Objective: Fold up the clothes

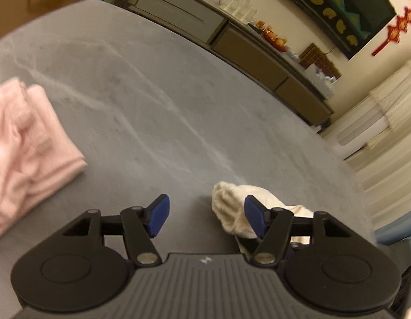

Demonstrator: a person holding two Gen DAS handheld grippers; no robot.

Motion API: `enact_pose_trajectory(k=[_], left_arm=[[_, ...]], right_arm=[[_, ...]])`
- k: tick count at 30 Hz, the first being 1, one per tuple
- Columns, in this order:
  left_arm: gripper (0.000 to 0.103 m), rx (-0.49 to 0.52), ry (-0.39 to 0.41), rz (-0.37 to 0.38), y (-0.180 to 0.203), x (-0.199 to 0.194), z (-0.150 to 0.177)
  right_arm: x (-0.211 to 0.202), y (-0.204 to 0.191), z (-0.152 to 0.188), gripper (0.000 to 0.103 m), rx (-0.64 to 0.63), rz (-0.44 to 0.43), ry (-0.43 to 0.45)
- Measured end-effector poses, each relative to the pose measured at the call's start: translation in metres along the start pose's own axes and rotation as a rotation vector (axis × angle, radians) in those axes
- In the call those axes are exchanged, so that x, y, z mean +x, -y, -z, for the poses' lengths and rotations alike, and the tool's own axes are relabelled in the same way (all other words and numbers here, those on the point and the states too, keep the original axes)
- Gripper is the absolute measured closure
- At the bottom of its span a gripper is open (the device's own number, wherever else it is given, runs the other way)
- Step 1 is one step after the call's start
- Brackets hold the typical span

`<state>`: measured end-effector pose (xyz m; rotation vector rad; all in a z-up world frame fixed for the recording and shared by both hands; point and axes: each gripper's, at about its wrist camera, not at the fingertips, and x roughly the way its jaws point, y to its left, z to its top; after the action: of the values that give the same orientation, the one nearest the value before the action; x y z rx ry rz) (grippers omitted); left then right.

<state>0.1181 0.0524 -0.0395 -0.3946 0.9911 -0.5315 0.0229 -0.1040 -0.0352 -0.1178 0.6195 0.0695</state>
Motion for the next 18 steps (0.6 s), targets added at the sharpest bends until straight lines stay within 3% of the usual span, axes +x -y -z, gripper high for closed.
enact_pose_trajectory(k=[3, 5, 6, 7, 8, 9, 10, 11, 12, 13, 15, 17, 18], left_arm=[[0.023, -0.052, 0.005, 0.097, 0.002, 0.008, 0.004], [0.021, -0.075, -0.028, 0.139, 0.003, 0.021, 0.007], [0.026, -0.074, -0.047, 0.142, 0.003, 0.028, 0.009], [0.044, -0.063, -0.064, 0.136, 0.004, 0.035, 0.011], [0.055, -0.042, -0.081, 0.12, 0.005, 0.041, 0.013], [0.077, -0.023, -0.091, 0.105, 0.005, 0.046, 0.015], [0.083, -0.005, -0.094, 0.09, 0.006, 0.049, 0.016], [0.084, 0.008, -0.093, 0.075, 0.006, 0.051, 0.017], [0.085, 0.014, -0.089, 0.065, 0.006, 0.051, 0.017], [0.085, 0.017, -0.085, 0.061, 0.006, 0.05, 0.016], [0.085, 0.027, -0.076, 0.058, 0.008, 0.048, 0.015], [0.085, 0.044, -0.062, 0.048, 0.014, 0.044, 0.014], [0.085, 0.053, -0.056, 0.042, 0.017, 0.043, 0.013]], right_arm=[[-0.01, 0.013, 0.0, 0.092, 0.078, -0.06, 0.013], [-0.012, 0.018, 0.004, 0.092, 0.098, -0.092, 0.013], [-0.011, 0.019, 0.007, 0.092, 0.101, -0.103, 0.011], [-0.011, 0.021, 0.011, 0.092, 0.103, -0.114, 0.01], [-0.011, 0.023, 0.014, 0.092, 0.106, -0.125, 0.009], [-0.01, 0.025, 0.017, 0.089, 0.108, -0.136, 0.006], [-0.01, 0.029, 0.02, 0.079, 0.113, -0.151, -0.008], [-0.012, 0.034, 0.023, 0.071, 0.123, -0.166, -0.021], [-0.014, 0.04, 0.026, 0.049, 0.133, -0.18, -0.034], [-0.022, 0.048, 0.029, 0.041, 0.148, -0.191, -0.03], [-0.043, 0.069, 0.032, 0.042, 0.202, -0.207, 0.012], [-0.054, 0.091, 0.036, 0.053, 0.259, -0.167, 0.045], [-0.053, 0.099, 0.038, 0.067, 0.272, -0.12, 0.04]])
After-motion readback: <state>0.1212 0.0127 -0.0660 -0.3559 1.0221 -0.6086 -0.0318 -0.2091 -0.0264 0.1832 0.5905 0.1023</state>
